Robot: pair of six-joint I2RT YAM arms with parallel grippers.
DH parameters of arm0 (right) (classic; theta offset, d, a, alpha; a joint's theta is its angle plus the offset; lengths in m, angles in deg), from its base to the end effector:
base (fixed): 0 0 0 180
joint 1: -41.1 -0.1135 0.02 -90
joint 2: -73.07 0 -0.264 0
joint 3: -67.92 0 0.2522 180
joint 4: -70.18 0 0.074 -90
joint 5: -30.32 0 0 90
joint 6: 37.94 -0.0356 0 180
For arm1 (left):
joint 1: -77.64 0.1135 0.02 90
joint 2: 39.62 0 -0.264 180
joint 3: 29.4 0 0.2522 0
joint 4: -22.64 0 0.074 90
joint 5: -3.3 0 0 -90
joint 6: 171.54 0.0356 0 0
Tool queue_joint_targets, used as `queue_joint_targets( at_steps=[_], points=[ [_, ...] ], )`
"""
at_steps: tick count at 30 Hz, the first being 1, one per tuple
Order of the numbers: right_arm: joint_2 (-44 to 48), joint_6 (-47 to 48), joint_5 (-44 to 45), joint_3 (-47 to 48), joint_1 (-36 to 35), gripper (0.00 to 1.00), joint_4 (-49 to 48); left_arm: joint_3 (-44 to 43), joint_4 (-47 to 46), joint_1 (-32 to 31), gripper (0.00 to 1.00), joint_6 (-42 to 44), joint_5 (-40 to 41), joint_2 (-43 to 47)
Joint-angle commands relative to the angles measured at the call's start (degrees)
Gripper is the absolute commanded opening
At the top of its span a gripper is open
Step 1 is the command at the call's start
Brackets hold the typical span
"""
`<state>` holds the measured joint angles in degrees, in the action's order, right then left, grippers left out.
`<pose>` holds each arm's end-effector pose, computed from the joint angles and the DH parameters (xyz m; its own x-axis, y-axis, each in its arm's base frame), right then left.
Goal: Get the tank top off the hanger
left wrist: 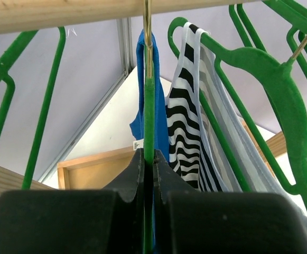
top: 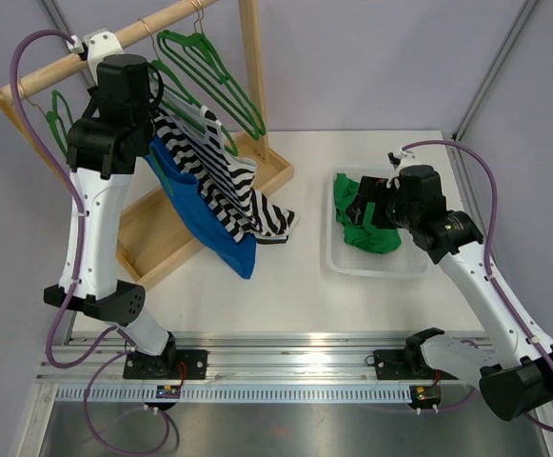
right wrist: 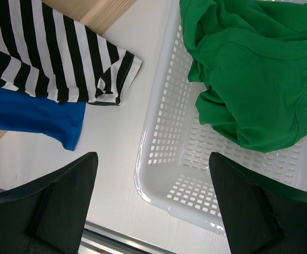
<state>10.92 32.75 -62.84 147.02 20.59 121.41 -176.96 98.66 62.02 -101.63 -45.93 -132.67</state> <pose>0.2133 0.0819 0.3587 -0.6276 0.1177 -0.7695 -0.1960 0.9328 0.3025 0.2705 -0.0515 0.5455 -0.2007 -0.2140 -0.9560 -0.4793 0.8725 -0.0947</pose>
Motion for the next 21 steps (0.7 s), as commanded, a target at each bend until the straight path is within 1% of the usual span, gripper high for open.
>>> queue_joint_targets(
  at_steps=[1, 5, 9, 12, 18, 21],
  points=[
    [1.07, 0.85, -1.59, 1.98, -0.05, 0.93, -1.7, -1.91, -6.79, 0.24, 0.0, 0.05, 3.17, 3.14],
    [1.07, 0.59, -1.68, 1.81, -0.14, 0.93, -2.14, -2.96, -11.53, -1.16, 0.0, 3.04, 4.92, 3.93],
    [0.8, 0.5, -1.94, 1.89, -0.05, 0.93, -2.41, -5.86, -12.51, -2.4, 0.0, 5.33, 6.68, 3.85],
    [0.54, 0.5, -2.11, 2.24, -0.05, 0.93, -2.41, -4.72, -13.65, -2.75, 0.0, 6.47, 7.39, 4.9],
    [-0.08, -0.11, -2.9, 2.51, -0.05, 0.93, -2.84, -1.21, -13.22, -3.72, 0.0, 5.33, 6.69, 8.41],
    [-0.08, -0.64, -3.34, 2.51, -0.05, 0.93, -3.54, -0.94, -11.11, -4.77, 0.0, 3.32, 5.72, 9.47]
  ],
)
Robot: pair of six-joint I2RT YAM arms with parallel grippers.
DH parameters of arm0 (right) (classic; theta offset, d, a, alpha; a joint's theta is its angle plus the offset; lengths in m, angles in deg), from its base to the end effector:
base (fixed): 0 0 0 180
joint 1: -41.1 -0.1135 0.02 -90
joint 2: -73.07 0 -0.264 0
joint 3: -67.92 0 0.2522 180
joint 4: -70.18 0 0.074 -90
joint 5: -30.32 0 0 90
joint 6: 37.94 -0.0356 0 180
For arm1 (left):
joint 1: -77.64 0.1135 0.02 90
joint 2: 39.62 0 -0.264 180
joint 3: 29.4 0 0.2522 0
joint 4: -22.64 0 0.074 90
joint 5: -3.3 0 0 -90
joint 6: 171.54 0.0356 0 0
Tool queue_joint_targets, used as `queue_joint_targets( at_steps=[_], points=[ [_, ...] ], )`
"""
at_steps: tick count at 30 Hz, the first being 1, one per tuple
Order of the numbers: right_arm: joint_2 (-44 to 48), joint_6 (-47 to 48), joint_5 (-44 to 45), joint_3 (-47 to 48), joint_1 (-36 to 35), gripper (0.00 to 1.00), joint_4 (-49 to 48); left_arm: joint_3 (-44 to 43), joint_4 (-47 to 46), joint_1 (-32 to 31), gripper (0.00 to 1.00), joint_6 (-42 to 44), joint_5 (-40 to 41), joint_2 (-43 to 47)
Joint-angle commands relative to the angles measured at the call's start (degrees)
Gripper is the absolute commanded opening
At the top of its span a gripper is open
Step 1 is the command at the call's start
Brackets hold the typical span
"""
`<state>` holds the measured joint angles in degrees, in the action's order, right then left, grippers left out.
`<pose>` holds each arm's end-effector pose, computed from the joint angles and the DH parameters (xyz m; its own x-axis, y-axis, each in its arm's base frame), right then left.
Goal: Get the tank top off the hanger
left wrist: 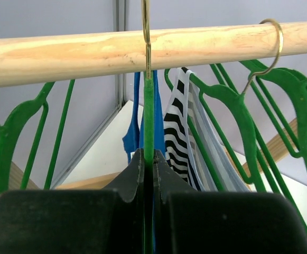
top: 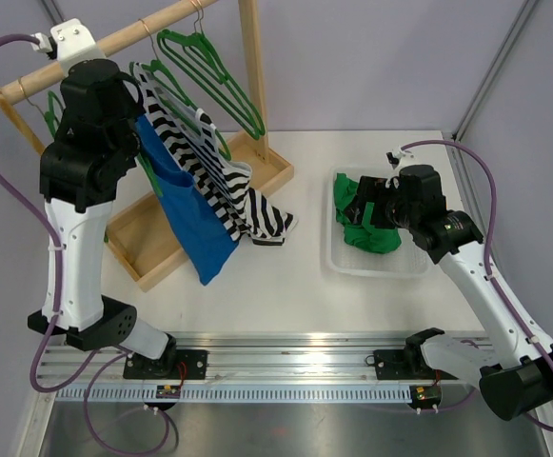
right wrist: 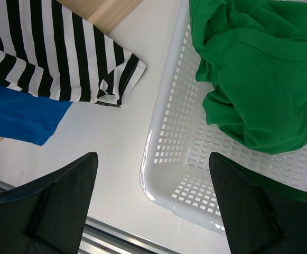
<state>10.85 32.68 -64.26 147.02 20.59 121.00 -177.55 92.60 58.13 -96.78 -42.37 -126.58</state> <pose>0.2136 0.0829 0.3592 -0.6298 0.1176 -0.7678 -0.2145 0.9237 0.3174 0.2212 -0.0520 0.5829 -0.0303 -0.1887 -0.9816 -0.4354 0.8865 -0.1570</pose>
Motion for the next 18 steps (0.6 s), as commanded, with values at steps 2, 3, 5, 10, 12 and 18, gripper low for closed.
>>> queue_joint_targets(
  at_steps=[2, 3, 5, 10, 12, 18],
  points=[
    [-0.01, -0.84, -2.62, 2.51, -0.05, 0.93, -3.31, 0.52, -3.48, -1.23, 0.0, -3.73, 0.76, 5.12],
    [0.08, -0.84, -2.98, 2.51, -0.05, 0.93, -3.4, 3.49, -3.47, -1.23, 0.0, -4.35, -0.12, 6.18],
    [0.43, -1.01, -3.5, 2.42, -0.05, 0.94, -3.75, 7.1, -4.26, -1.23, 0.0, -6.02, -2.22, 9.34],
    [0.78, -1.19, -3.86, 2.25, -0.05, 0.94, -3.92, 17.72, -3.56, -1.23, 0.0, -9.79, -4.69, 15.23],
    [0.87, -1.45, -4.03, 2.16, -0.14, 0.94, -4.19, 21.77, -4.87, -1.32, 0.0, -10.59, -6.19, 19.53],
    [-1.15, -2.51, -6.84, 1.9, -0.05, 0.93, -5.67, 33.83, -10.32, -1.32, 0.0, -9.54, -14.09, 28.06]
  ],
)
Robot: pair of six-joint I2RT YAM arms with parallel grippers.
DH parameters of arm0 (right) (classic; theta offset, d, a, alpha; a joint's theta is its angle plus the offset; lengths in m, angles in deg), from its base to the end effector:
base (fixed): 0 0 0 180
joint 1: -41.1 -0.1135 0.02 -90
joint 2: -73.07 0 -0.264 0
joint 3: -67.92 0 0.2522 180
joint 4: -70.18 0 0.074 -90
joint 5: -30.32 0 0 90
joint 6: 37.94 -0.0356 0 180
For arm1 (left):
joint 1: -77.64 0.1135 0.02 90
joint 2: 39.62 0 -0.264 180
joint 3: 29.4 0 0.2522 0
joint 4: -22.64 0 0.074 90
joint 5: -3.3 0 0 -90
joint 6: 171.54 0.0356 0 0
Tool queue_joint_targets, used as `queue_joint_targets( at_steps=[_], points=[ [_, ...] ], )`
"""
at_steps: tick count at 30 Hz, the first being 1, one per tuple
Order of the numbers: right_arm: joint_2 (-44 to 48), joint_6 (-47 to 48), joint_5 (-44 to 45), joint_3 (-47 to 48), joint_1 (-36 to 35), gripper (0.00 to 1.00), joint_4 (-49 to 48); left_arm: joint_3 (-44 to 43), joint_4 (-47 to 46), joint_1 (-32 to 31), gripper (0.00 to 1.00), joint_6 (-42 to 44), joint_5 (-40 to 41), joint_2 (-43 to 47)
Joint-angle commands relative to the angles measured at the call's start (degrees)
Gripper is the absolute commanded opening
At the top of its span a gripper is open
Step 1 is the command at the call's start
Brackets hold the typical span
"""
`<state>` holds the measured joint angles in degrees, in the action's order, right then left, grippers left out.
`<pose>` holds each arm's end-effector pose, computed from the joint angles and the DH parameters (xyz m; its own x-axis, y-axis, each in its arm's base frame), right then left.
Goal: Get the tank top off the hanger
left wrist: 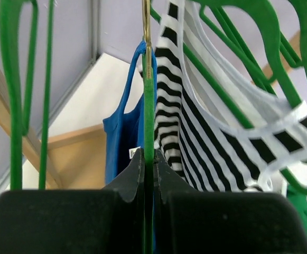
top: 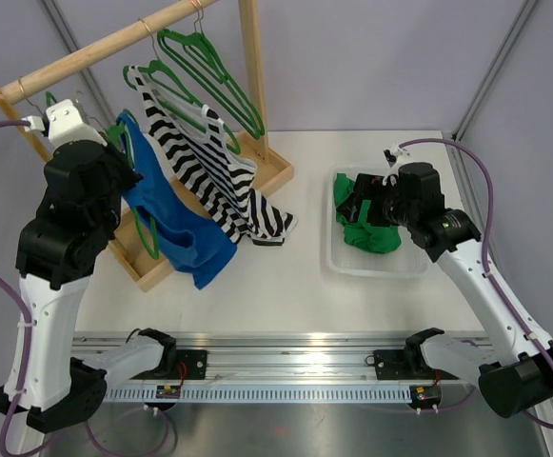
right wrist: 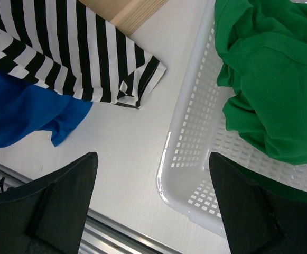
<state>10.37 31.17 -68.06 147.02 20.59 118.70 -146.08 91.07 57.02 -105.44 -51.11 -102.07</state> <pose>0.2167 0.0866 0.3612 -0.6301 0.1409 -0.7636 -0.2543 0.8917 0.3744 0.1431 -0.0317 0.5269 -0.1120 -0.3099 -0.9442 -0.3140 0.9125 -0.2622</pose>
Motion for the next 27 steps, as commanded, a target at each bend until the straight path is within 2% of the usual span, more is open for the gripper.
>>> queue_joint_targets(
  at_steps=[1, 5, 9, 10, 13, 15, 19, 21, 25, 27],
  points=[
    [-0.59, -1.44, -3.57, 1.55, -0.14, 0.93, -4.08, 3.67, -8.8, -0.21, 0.0, -0.88, -8.49, 4.35],
    [0.03, -1.88, -11.81, -1.26, -0.14, 0.93, -8.83, 11.22, -7.13, -0.21, 0.0, -2.99, -14.84, 9.18],
    [-0.06, -2.67, -21.83, -3.99, -0.32, 0.93, -15.49, 25.87, -6.86, -0.21, 0.0, -7.29, -22.57, 17.79],
    [0.03, -3.54, -24.72, -5.47, -0.58, 0.93, -16.82, 28.88, -7.12, -0.21, 0.0, -7.82, -27.2, 21.2],
    [0.21, -4.69, -25.46, -7.42, -3.3, 0.94, -20.87, 37.33, -5.99, -0.21, 0.0, -8.36, -35.03, 26.4],
    [-0.06, -4.78, -24.23, -9.0, -6.1, 0.94, -22.89, 40.15, -5.02, -0.21, 0.0, -7.31, -39.53, 28.35],
    [-3.38, -6.26, -15.63, -10.58, -17.59, 0.92, -25.96, 43.32, 0.33, -0.21, 0.0, -2.65, -52.6, 30.9],
    [-4.62, -9.07, -8.96, -12.51, -20.17, 0.9, -29.99, 45.78, 1.13, -0.21, 0.0, -0.72, -56.41, 32.39],
    [-10.14, -16.63, -1.57, -15.07, -25.44, 0.9, -37.57, 51.4, -3.5, -0.21, 0.0, -2.02, -69.91, 35.56],
    [-12.26, -17.61, -0.32, -14.37, -27.91, 0.91, -39.15, 54.65, -7.64, -0.21, 0.0, -4.39, -72.76, 37.23]
  ],
)
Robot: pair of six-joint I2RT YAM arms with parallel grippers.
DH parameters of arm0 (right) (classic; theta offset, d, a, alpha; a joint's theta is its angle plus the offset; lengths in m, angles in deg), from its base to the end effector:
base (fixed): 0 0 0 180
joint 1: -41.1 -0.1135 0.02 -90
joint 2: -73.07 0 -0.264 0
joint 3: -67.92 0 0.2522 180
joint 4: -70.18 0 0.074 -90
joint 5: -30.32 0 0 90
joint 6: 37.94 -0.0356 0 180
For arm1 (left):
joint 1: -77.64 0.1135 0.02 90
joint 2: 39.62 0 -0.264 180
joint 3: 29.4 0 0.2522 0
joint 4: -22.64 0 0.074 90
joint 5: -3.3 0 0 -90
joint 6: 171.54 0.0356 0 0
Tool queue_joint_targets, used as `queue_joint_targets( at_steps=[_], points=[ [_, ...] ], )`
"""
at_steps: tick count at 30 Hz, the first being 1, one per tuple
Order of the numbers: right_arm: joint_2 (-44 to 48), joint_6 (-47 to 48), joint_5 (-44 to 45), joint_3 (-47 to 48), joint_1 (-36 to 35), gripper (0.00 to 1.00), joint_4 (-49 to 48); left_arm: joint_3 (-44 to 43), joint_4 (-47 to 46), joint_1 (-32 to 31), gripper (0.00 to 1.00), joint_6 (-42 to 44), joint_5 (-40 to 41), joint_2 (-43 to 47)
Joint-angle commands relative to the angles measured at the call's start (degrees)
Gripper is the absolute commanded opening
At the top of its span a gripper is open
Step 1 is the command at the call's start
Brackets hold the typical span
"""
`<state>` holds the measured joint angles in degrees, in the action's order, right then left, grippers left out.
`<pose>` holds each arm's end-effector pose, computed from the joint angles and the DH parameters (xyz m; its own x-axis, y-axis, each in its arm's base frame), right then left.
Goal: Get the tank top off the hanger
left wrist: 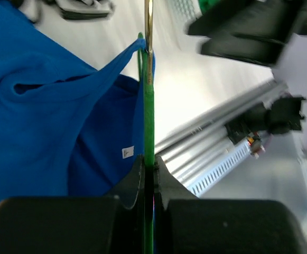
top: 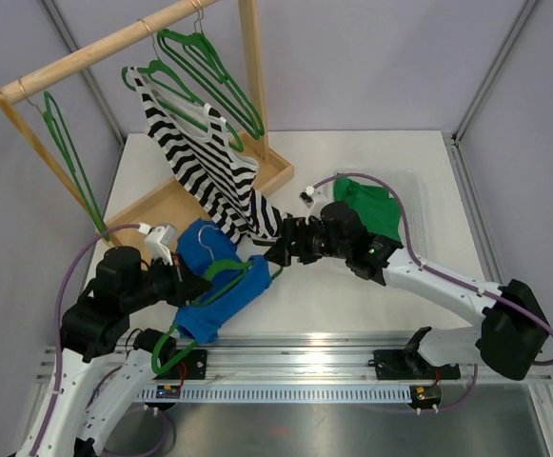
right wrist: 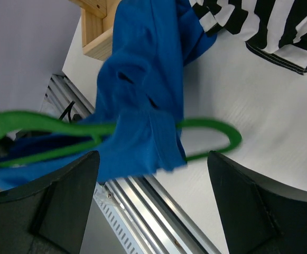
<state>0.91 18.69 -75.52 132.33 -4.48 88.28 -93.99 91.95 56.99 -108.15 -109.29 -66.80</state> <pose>0.1935 0.2114 0.2836 -0.7274 0.0138 -0.6861 -0.5496 0.5871 0.5944 0.0665 -0.0397 0.3308 -0.7246 -0.1688 -0.6681 0.3425 0.7531 -0.5618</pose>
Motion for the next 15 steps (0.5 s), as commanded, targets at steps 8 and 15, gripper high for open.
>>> queue_joint_targets(
  at_steps=[8, 15],
  points=[
    [-9.75, -7.07, 5.47, 2.61, -5.39, 0.84, -11.37, 6.18, -12.74, -0.19, 0.0, -3.45, -13.45, 0.99],
    [-8.62, -4.87, 12.04, 2.78, -5.57, 0.83, -6.63, 5.56, -11.96, -0.19, 0.0, -1.61, -9.05, -2.26]
  ],
)
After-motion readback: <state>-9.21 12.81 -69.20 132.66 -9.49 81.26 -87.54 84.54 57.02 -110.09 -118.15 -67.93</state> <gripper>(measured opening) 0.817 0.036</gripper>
